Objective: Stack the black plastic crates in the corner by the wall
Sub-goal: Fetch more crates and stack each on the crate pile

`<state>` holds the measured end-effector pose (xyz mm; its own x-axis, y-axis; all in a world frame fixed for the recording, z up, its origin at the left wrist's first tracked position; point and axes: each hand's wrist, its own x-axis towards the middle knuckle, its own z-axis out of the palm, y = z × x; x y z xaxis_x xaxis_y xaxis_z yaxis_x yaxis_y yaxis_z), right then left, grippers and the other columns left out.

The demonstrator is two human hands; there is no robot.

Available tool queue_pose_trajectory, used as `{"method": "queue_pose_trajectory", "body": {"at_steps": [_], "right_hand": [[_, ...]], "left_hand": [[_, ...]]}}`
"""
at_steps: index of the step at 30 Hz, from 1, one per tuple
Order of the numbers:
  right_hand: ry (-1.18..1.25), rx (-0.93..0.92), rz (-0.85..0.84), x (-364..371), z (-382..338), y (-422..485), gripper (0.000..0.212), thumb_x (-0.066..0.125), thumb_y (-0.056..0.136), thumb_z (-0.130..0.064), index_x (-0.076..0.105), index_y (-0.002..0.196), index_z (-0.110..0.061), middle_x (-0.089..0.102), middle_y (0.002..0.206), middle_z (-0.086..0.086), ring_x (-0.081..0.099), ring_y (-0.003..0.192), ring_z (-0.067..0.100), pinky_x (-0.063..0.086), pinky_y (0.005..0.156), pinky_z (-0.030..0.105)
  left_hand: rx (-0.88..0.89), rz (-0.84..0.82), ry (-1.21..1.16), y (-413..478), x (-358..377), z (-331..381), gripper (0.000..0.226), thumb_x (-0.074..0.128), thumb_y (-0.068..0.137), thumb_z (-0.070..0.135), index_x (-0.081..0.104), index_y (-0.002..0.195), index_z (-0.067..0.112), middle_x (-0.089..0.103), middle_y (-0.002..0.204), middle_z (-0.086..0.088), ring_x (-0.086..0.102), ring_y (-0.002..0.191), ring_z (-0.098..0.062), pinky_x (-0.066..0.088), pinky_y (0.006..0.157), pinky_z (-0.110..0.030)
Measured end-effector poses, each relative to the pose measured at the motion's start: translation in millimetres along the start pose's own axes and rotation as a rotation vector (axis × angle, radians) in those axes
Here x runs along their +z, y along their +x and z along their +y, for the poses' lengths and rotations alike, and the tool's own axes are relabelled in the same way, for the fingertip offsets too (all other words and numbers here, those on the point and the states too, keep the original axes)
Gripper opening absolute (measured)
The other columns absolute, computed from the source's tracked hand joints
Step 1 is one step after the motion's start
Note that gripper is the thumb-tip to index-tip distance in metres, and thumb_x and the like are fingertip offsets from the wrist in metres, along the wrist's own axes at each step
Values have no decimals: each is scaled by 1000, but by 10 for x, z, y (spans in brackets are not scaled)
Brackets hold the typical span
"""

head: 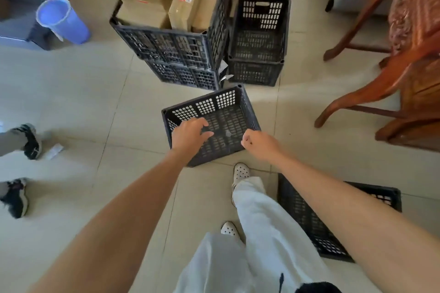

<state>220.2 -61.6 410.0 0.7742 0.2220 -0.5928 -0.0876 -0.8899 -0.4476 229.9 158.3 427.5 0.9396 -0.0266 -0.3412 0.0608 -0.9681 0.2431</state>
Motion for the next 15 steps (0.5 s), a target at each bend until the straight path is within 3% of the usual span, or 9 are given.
{"method": "queue_pose_trajectory", "body": {"at_steps": [7, 11, 13, 15], "right_hand": [[160, 201, -129, 179, 155, 1060, 29, 41, 96, -34, 58, 106, -13, 65, 105, 8, 61, 96, 29, 43, 74, 34], [328, 363, -210, 696, 295, 1449, 37, 42, 95, -35, 60, 108, -6, 64, 102, 14, 61, 100, 34, 49, 87, 43], [411, 444, -252, 1049, 383, 1619, 38, 42, 94, -38, 62, 87, -5, 63, 88, 16, 62, 98, 36, 48, 84, 41], [491, 553, -291, 1452, 488, 1824, 41, 43, 93, -46, 49, 67, -15, 55, 75, 7, 59, 89, 28, 46, 80, 37]], "left_hand": [[49, -128, 81, 1331, 293, -253, 34, 62, 90, 41, 63, 120, 26, 64, 116, 3, 59, 111, -22, 47, 86, -39], [88, -215, 136, 1852, 711, -465, 36, 61, 90, 38, 60, 125, 27, 62, 121, 3, 56, 115, -23, 46, 90, -41], [96, -252, 168, 2096, 954, -594, 40, 61, 91, 37, 55, 129, 26, 59, 125, 1, 53, 119, -25, 45, 91, -44], [87, -262, 187, 2358, 1215, -762, 47, 61, 91, 39, 50, 134, 25, 56, 130, -3, 51, 122, -28, 45, 93, -46]]}}
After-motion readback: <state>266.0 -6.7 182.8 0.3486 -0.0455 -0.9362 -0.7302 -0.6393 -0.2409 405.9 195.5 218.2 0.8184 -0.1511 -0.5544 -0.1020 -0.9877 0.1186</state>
